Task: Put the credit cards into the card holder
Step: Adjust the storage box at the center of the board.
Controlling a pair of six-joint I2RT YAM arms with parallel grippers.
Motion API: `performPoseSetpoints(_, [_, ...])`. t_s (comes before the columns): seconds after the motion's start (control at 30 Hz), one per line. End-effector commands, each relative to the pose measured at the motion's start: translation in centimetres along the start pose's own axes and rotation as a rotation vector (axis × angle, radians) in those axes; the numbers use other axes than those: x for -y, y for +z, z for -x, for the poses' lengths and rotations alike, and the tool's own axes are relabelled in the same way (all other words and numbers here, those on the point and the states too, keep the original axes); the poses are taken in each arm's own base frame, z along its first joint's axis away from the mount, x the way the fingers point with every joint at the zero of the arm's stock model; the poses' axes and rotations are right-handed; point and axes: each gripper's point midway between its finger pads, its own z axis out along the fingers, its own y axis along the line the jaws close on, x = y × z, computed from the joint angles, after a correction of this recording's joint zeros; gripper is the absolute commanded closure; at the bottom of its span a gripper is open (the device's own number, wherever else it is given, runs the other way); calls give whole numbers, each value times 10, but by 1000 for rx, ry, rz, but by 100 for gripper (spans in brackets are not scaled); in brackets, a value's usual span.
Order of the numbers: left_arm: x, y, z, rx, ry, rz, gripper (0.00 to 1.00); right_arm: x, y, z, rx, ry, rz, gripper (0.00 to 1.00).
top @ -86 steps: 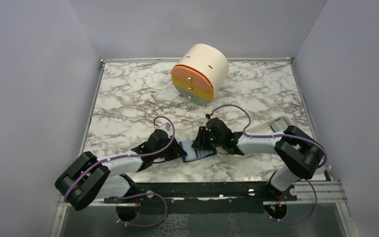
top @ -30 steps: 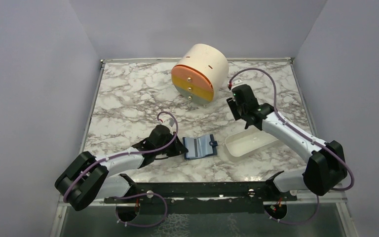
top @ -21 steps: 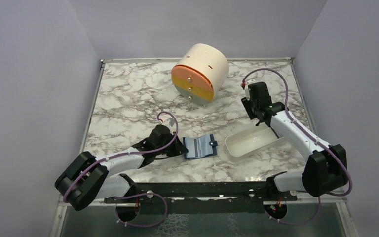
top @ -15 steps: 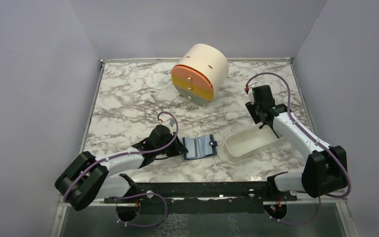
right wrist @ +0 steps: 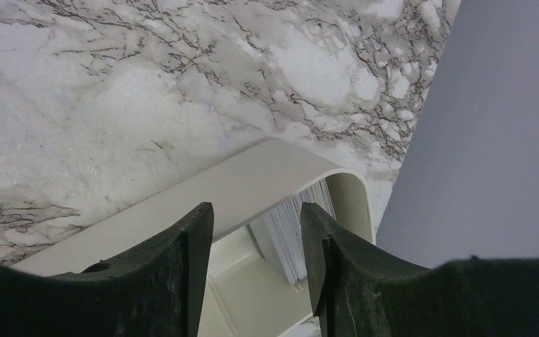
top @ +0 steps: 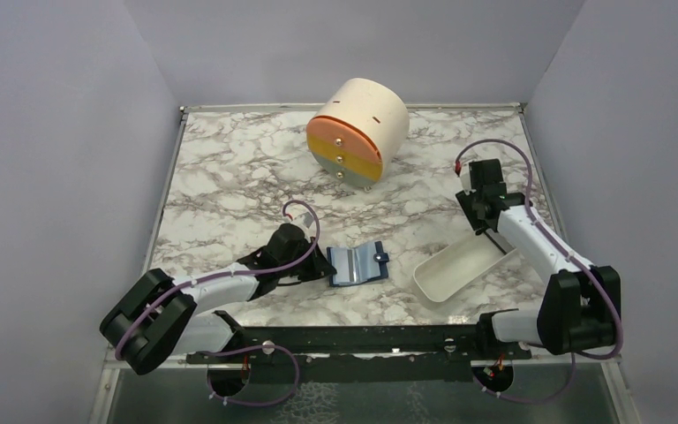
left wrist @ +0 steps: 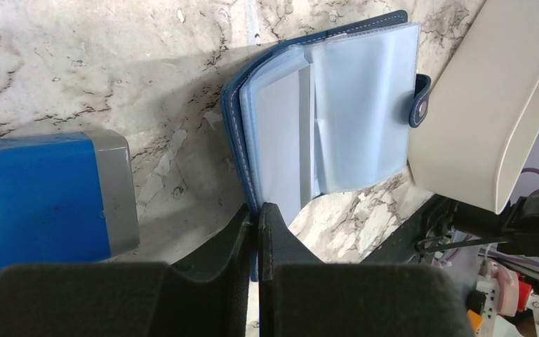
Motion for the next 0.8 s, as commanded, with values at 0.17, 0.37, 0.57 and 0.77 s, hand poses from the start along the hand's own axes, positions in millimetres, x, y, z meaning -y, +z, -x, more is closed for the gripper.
performPoseSetpoints(0.17, [4,4,-5,-29,23,-23,100,13,-31,8,24,-33,31,51])
performPoseSetpoints(0.37, [4,4,-5,-29,22,-23,100,0,-40,-9,-26,-103,121,49])
performPoseSetpoints(0.57, [4,5,-6,-35,21,-27,100,-7,-32,-10,27,-143,132,49])
performPoseSetpoints(0.77, [4,4,-6,-28,19,-28,100,-10,-18,3,67,-140,125,49])
